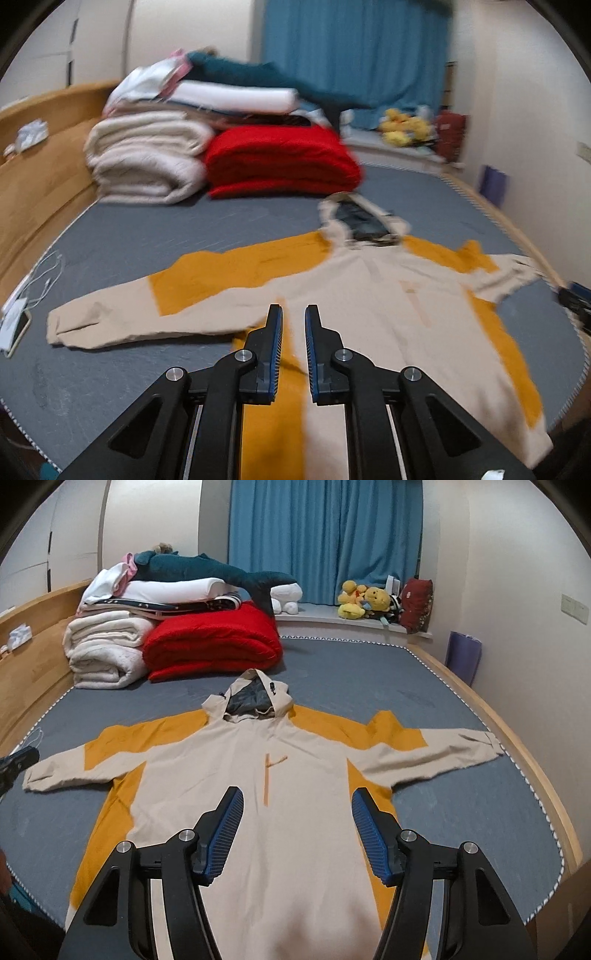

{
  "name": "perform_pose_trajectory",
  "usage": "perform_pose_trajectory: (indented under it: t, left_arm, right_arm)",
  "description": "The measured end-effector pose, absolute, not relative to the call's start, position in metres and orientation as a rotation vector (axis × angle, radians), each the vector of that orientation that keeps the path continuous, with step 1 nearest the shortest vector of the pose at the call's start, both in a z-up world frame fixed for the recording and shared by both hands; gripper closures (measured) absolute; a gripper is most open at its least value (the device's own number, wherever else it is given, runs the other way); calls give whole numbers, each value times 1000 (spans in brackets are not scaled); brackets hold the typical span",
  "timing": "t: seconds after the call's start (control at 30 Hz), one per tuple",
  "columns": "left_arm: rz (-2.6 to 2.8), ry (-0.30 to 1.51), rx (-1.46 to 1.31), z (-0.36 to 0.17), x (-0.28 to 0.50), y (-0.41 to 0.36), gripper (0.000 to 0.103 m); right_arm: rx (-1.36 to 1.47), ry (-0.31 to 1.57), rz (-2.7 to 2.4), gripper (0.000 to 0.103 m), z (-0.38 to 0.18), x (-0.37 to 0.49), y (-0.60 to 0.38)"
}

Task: Fold large clothes
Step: 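Grasp the jacket sleeve nearest the left tool and lift it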

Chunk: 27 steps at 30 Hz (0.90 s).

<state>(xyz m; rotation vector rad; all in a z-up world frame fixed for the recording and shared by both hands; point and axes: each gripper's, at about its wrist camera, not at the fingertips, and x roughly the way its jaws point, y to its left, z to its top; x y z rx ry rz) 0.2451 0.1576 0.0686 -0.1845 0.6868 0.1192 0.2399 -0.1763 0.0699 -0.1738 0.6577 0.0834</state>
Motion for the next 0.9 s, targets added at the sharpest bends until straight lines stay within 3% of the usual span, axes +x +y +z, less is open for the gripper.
perform_pose_trajectory:
  t: [0.2, 0.4, 0.53, 0.77, 0.9]
  left_arm:
    - [237, 744, -297, 11, 300, 220, 82]
    - [318, 854, -348, -32, 318, 254, 82]
    - [334, 880, -362, -43, 323, 283, 82]
    - [546, 890, -518, -75, 315, 383, 81]
    - [654, 887, -625, -91, 295, 442, 71]
  right_arm:
    - [-190, 642, 102, 41, 61, 296, -153]
    - [-207, 608, 142, 40, 49, 346, -129]
    - [-176, 697, 193, 39, 27, 371, -119]
    - [-208, 749, 268, 35, -1, 390, -98]
    - [-196, 783, 269, 34, -13, 395, -93]
